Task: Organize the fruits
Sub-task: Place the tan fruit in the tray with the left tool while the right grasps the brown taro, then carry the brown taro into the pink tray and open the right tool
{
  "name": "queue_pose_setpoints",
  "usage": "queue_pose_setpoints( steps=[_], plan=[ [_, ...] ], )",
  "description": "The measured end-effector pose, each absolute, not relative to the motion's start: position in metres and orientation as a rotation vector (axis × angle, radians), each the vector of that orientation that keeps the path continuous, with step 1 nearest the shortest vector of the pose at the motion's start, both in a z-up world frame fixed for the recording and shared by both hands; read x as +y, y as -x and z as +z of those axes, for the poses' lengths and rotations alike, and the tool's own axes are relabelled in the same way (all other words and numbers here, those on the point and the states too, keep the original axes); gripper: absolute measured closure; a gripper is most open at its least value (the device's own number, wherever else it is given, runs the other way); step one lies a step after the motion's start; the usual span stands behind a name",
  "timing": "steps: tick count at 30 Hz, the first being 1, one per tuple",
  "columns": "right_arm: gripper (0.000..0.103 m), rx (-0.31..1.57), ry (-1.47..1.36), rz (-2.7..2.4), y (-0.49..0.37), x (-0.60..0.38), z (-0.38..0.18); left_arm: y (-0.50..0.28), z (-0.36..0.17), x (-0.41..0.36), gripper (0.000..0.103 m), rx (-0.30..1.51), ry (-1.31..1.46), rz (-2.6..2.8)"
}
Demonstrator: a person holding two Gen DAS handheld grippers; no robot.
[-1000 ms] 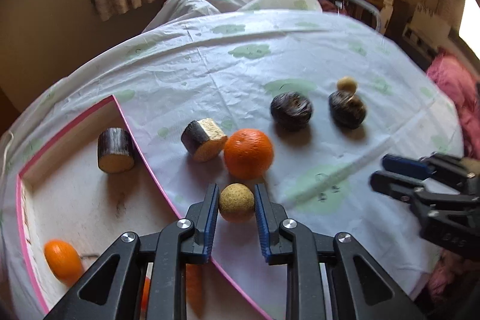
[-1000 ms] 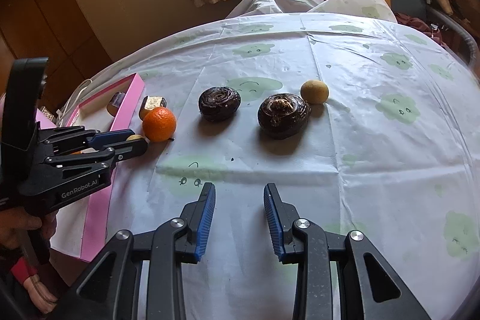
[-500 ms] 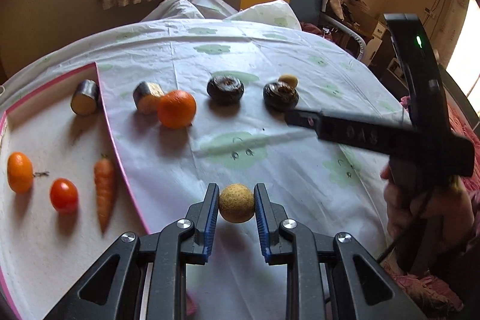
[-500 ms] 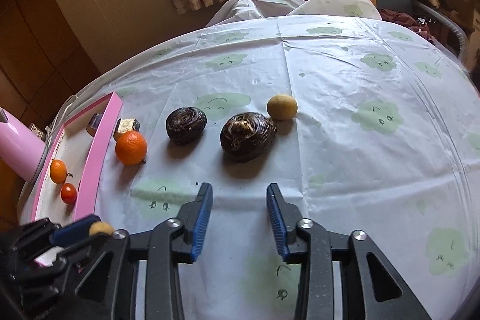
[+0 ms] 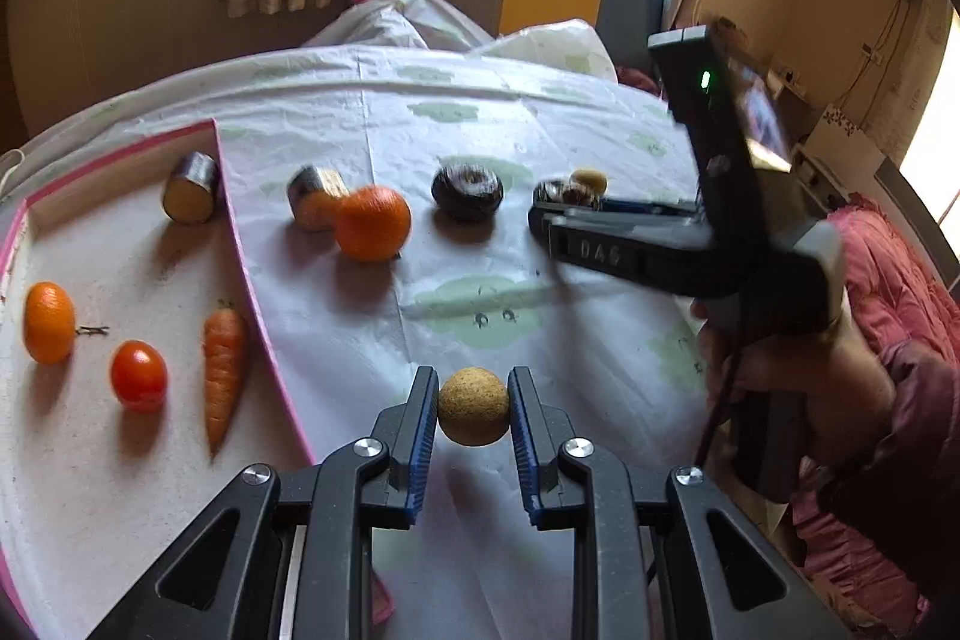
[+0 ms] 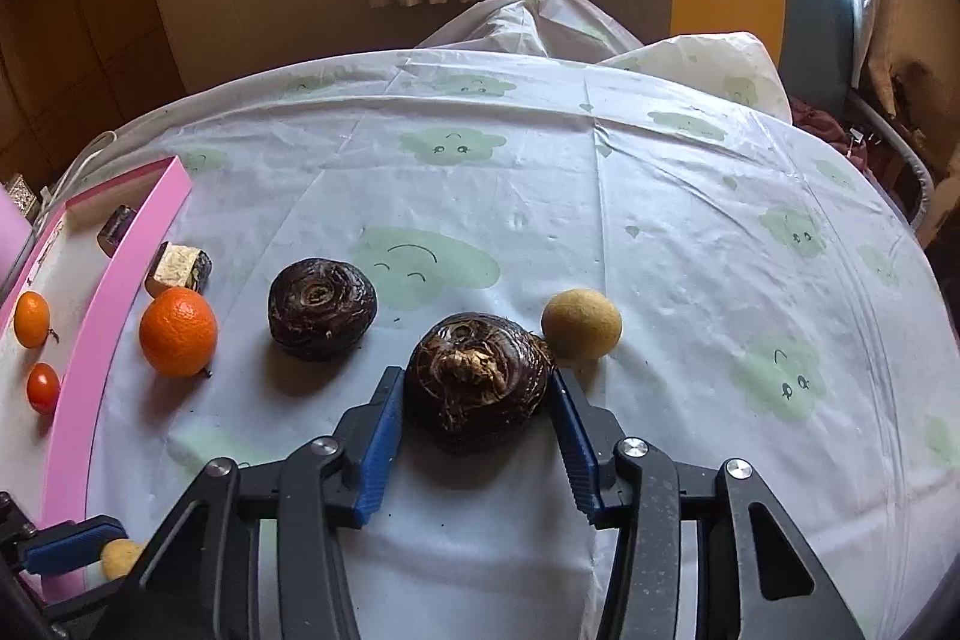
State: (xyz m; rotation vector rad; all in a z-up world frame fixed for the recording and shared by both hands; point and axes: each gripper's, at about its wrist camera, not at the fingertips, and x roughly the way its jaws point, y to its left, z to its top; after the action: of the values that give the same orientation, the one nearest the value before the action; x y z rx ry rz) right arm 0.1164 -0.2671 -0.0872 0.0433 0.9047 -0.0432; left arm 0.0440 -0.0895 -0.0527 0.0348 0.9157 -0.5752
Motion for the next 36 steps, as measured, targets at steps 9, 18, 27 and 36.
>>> queue_pose_setpoints(
  steps=[9,18,27,36],
  plan=[
    [0.054,0.887,-0.028,-0.05,-0.114,-0.265,-0.088,-0.072,-0.019,-0.001,0.079,0.852,0.152,-0.351],
    [0.054,0.882,-0.034,-0.047,-0.114,-0.266,-0.089,-0.133,-0.024,0.051,0.079,0.894,0.265,-0.176],
    [0.054,0.878,-0.036,-0.047,-0.113,-0.265,-0.089,-0.154,-0.033,0.038,0.068,0.927,0.204,-0.112],
    [0.054,0.88,-0.034,-0.047,-0.113,-0.265,-0.089,-0.1,-0.038,0.043,0.068,0.932,0.188,-0.061]
  ],
)
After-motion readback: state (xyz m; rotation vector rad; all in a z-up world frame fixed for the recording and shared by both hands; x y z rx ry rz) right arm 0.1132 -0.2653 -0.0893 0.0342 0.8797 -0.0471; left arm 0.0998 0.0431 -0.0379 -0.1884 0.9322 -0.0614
